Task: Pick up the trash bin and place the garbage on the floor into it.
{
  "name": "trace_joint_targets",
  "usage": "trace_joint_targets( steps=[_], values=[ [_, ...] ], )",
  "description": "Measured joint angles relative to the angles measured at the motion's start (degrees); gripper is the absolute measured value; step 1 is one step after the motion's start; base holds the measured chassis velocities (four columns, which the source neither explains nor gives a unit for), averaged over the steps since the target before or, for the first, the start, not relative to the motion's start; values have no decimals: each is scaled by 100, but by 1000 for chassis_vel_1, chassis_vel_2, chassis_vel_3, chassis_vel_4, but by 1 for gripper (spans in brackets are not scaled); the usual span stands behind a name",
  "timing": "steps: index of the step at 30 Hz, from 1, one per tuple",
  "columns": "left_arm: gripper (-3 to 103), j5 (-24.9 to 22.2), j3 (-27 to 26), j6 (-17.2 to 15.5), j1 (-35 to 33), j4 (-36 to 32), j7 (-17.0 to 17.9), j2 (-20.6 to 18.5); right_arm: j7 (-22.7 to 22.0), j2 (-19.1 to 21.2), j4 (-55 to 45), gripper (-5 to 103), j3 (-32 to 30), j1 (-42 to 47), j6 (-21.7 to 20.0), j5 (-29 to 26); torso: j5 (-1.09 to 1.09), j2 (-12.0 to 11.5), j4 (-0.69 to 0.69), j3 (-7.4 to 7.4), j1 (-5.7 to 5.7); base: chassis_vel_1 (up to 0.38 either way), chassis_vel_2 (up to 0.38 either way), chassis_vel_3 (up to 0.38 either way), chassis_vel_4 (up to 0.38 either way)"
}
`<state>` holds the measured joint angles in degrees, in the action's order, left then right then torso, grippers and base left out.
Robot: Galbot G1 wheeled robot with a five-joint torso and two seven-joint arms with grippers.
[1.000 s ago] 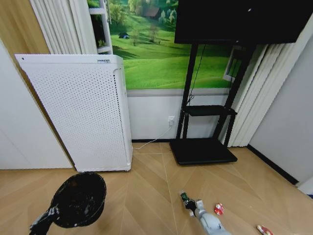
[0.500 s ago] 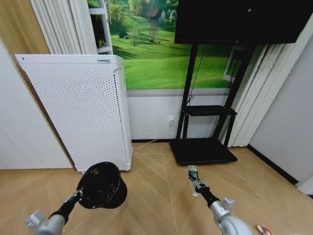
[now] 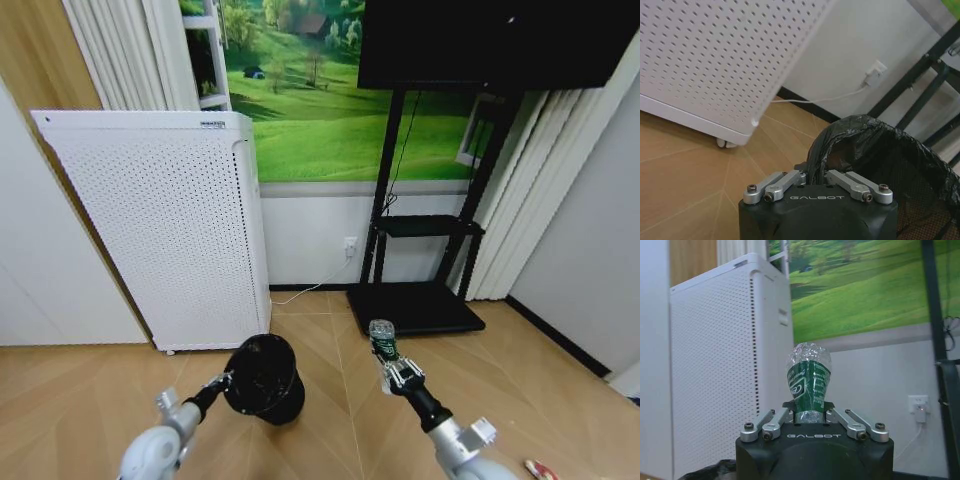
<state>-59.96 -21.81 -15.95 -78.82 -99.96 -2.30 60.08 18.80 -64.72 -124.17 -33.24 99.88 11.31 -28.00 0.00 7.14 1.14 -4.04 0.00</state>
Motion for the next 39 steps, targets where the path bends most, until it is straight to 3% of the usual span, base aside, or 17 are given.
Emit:
trace_joint_targets(
  steps=[1,3,4,8,11,18,27,36,39],
  values=[
    [7,0,0,0,0,0,0,0,0,0,0,24,0,0,0,0,0,0,0,0,0,0,0,0,0],
    [7,142,559,32,413,273,1,17,136,152,78,24,93,-141,127,325,-2,0,-8,0,0,0,0,0,0],
    [7,142,559,32,413,273,1,17,136,152,78,24,93,-141,127,325,-2,0,-8,0,0,0,0,0,0],
    [7,191,1490,52,1097,528,-52,-41,284,288,159,24,335,-177,224,519,-1,-1,1,-1,0,0,0,0,0],
    [7,166,1963,53,1478,616,-122,-88,382,394,206,24,553,-240,247,584,-2,-1,-1,0,0,0,0,0,0],
    [7,22,2563,13,1922,634,-204,-51,428,581,314,24,972,-465,248,614,-1,0,-3,0,0,0,0,0,0],
    [7,95,3004,-40,1999,496,-265,40,415,657,559,24,1310,-684,241,639,-1,-1,-2,0,0,0,0,0,0],
    [7,143,3040,-90,1856,159,-263,7,383,540,718,21,1442,-749,229,636,0,0,-2,0,0,0,0,0,0],
    [7,165,2865,-101,1714,53,-225,7,352,467,815,37,1461,-779,213,646,0,-1,-2,0,0,0,0,0,0]
  ],
)
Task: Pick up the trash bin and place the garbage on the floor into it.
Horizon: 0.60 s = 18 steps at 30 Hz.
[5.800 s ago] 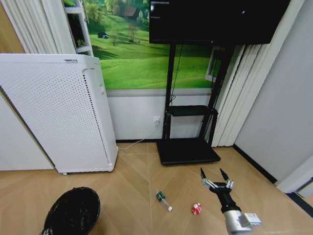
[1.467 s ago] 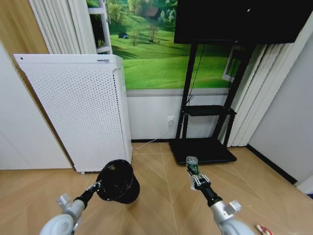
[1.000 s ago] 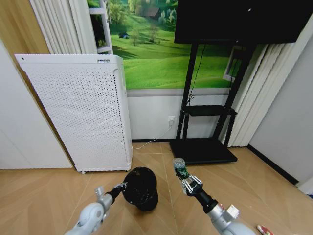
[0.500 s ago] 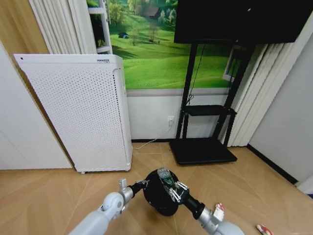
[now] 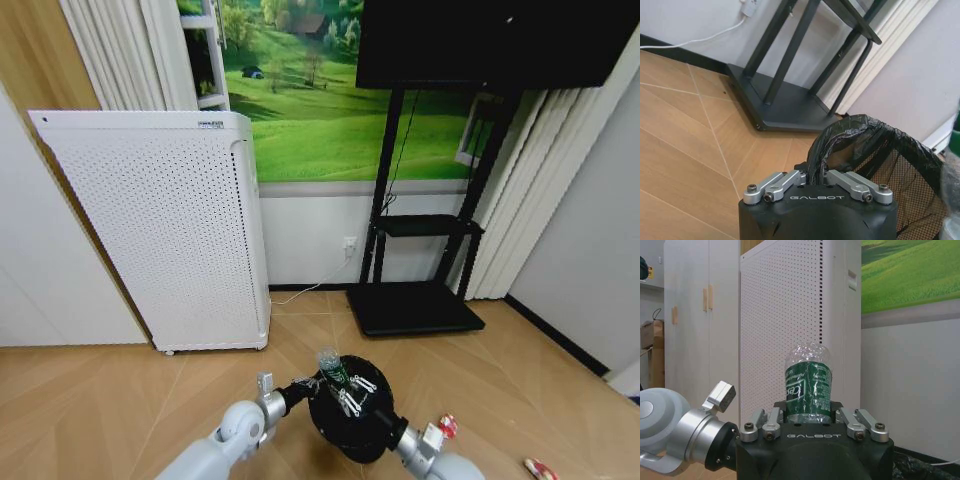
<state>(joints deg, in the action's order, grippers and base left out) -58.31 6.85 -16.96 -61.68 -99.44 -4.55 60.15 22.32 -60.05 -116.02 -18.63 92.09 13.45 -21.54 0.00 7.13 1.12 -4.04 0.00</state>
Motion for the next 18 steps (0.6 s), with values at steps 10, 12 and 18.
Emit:
trace_joint_targets(
  steps=[10,12,18],
  values=[
    [7,-49,-518,-2,-446,-366,122,-161,-99,-63,-14,75,38,-18,10,-56,1,0,0,0,0,0,0,0,0],
    [7,-62,-618,-3,-546,-446,156,-183,-102,-83,-31,80,34,1,17,-57,0,0,0,0,0,0,0,0,0],
    [7,-224,-1500,-167,-1283,-948,506,-211,-260,-209,-234,99,-79,141,30,-144,1,0,-1,0,0,0,0,0,0]
  ],
)
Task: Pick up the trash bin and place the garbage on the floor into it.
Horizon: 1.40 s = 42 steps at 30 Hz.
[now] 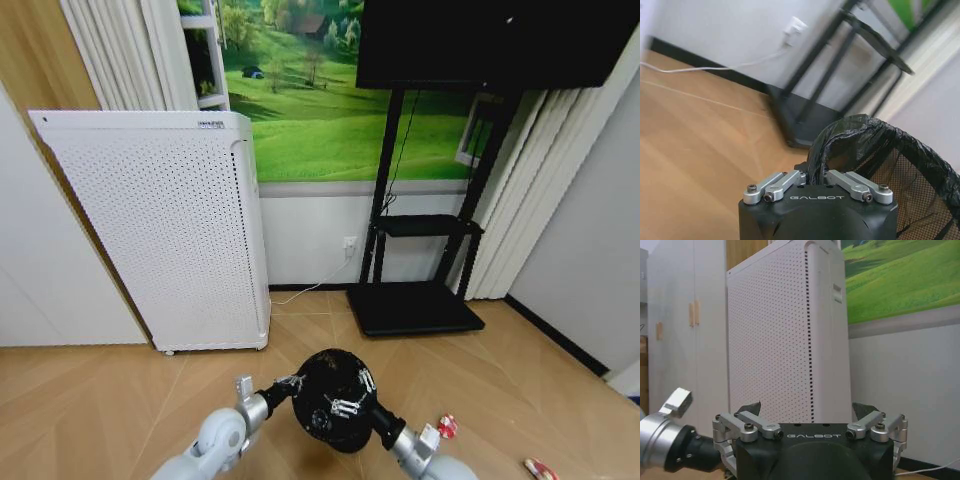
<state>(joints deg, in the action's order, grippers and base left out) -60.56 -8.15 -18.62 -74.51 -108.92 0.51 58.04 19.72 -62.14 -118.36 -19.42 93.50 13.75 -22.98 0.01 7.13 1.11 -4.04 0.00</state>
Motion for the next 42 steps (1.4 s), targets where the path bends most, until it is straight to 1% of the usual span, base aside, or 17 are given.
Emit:
trace_joint_targets(
  steps=[1,4,5,6,8,9,10,12,13,17,18,22,23,26,29,35,42],
  values=[
    [7,0,0,0,0,0,0,0,0,0,0,99,0,0,0,0,0,0,0,0,0,0,0,0,0],
    [7,-225,-756,-146,-432,-311,455,9,-189,-152,-172,100,-290,175,45,-102,0,0,-1,0,0,0,0,0,0],
    [7,-225,-756,-146,-432,-311,455,9,-189,-152,-172,100,-290,175,45,-102,0,0,-1,0,0,0,0,0,0],
    [7,-378,-1191,-233,-627,-505,902,52,-307,-249,-227,100,-449,269,62,-142,0,0,3,0,0,0,0,0,0],
    [7,-630,-1720,-419,-864,-791,1778,135,-520,-364,-280,100,-595,323,31,-211,0,0,1,0,0,0,0,0,0],
    [7,-630,-1720,-419,-864,-791,1778,135,-520,-364,-280,100,-595,323,31,-211,0,0,1,0,0,0,0,0,0],
    [7,-808,-2005,-500,-1003,-967,2123,189,-643,-435,-303,100,-649,341,-39,-235,0,0,0,0,0,0,0,0,0],
    [7,-952,-2625,-605,-1300,-1260,2428,299,-802,-563,-344,100,-727,370,-232,-243,-1,0,1,1,0,0,0,0,0],
    [7,-952,-2625,-605,-1300,-1260,2428,299,-802,-563,-344,100,-727,370,-232,-243,-1,0,1,1,0,0,0,0,0],
    [7,-932,-3790,-626,-1979,-1687,2442,634,-846,-714,-209,100,-741,434,-322,-183,-3,0,-1,1,0,0,0,0,0],
    [7,-932,-3790,-626,-1979,-1687,2442,634,-846,-714,-209,100,-741,434,-322,-183,-3,0,-1,1,0,0,0,0,0],
    [7,-886,-4463,-553,-2534,-1886,2283,1169,-846,-728,-41,100,-771,514,-278,-59,-1,1,0,0,0,-25,-26,30,32],
    [7,-886,-4463,-553,-2534,-1886,2283,1169,-846,-728,-41,100,-771,514,-278,-59,-1,1,0,0,0,-49,-67,72,64],
    [7,-930,-4729,-474,-2794,-1992,2220,1519,-863,-685,64,100,-836,566,-220,-2,1,0,3,0,1,-123,-111,104,109],
    [7,-936,-4893,-437,-2985,-2046,2131,1668,-867,-671,139,100,-854,571,-173,18,-3,1,0,1,1,-171,-155,170,178],
    [7,-981,-5217,-329,-3163,-2066,2041,1776,-862,-722,308,100,-827,551,-100,63,0,0,2,0,1,-225,-225,233,239],
    [7,-768,-5199,-251,-3305,-2110,1948,1790,-840,-752,466,100,-795,510,-7,110,0,1,-2,0,0,-304,-274,260,288]
  ],
)
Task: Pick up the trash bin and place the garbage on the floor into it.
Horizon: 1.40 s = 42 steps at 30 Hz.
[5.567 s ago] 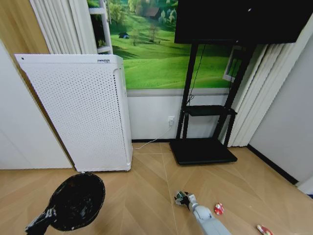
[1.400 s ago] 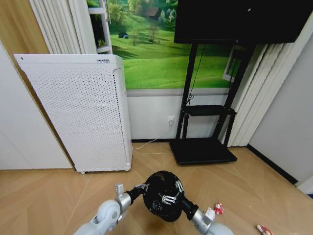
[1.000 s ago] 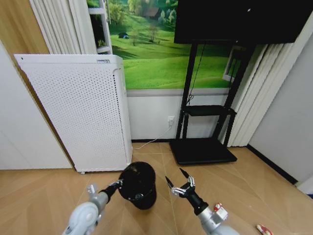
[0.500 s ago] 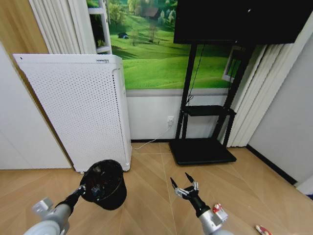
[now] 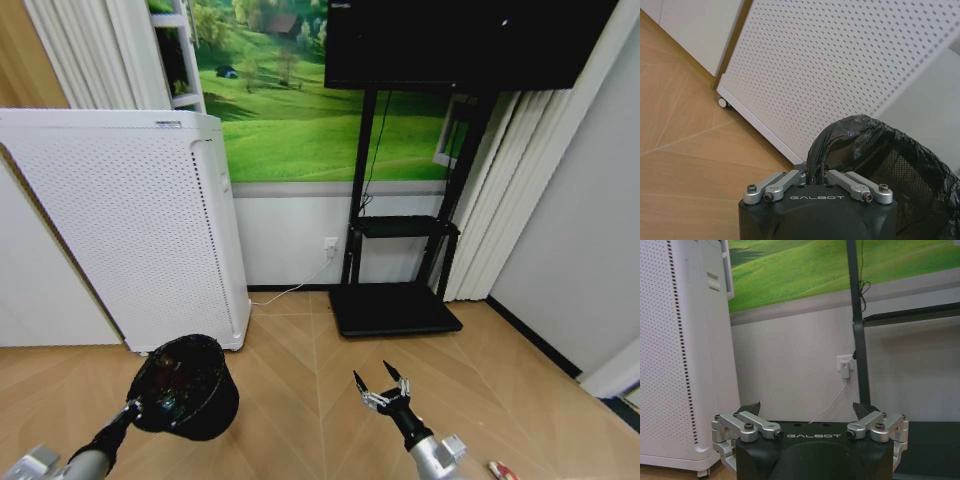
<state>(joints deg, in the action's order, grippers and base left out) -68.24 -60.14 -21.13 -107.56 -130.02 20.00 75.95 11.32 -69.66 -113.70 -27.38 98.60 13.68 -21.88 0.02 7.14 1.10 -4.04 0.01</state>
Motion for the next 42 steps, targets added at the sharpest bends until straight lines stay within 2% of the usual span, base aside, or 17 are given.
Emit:
trace_joint_targets(
  steps=[7,9,11,12,13,17,22,29,35,42],
  values=[
    [7,440,36,34,85,129,-28,69,-167,-44,339,100,53,-187,71,282,-4,0,6,-1,0,-310,-299,311,313],
    [7,696,-91,12,79,366,-115,69,-425,-62,493,100,100,-263,-182,536,-3,0,3,-1,-1,-160,-149,197,63],
    [7,738,-150,-13,64,471,-141,65,-558,-64,564,100,133,-285,-322,652,-2,0,-1,0,0,-34,-109,57,25],
    [7,749,-206,-51,43,568,-173,47,-653,-64,635,100,166,-300,-481,733,-1,0,-5,0,0,71,-31,57,25],
    [7,749,-274,-128,8,697,-285,-24,-733,-70,756,100,208,-303,-668,816,-2,0,-3,0,0,71,45,-26,27],
    [7,751,-337,-305,-63,929,-502,-236,-743,-97,1096,100,312,-387,-860,1011,2,0,7,1,0,84,47,-86,-31],
    [7,758,-385,-308,-155,970,-550,-260,-744,-120,1655,100,532,-789,-1038,1148,-2,0,2,1,0,37,24,-74,-28],
    [7,811,-350,-121,-236,829,-662,-220,-680,-64,2501,101,898,-1469,-1381,1192,-2,0,1,0,0,0,0,0,0],
    [7,809,-180,-52,-126,721,-609,-198,-645,-3,3428,95,1157,-2018,-1542,1139,-2,-1,2,0,0,0,0,0,0],
    [7,842,-18,-51,-59,707,-544,-161,-640,-42,3944,90,1215,-2284,-1716,1129,-2,-1,2,0,0,0,0,0,0]
  ],
)
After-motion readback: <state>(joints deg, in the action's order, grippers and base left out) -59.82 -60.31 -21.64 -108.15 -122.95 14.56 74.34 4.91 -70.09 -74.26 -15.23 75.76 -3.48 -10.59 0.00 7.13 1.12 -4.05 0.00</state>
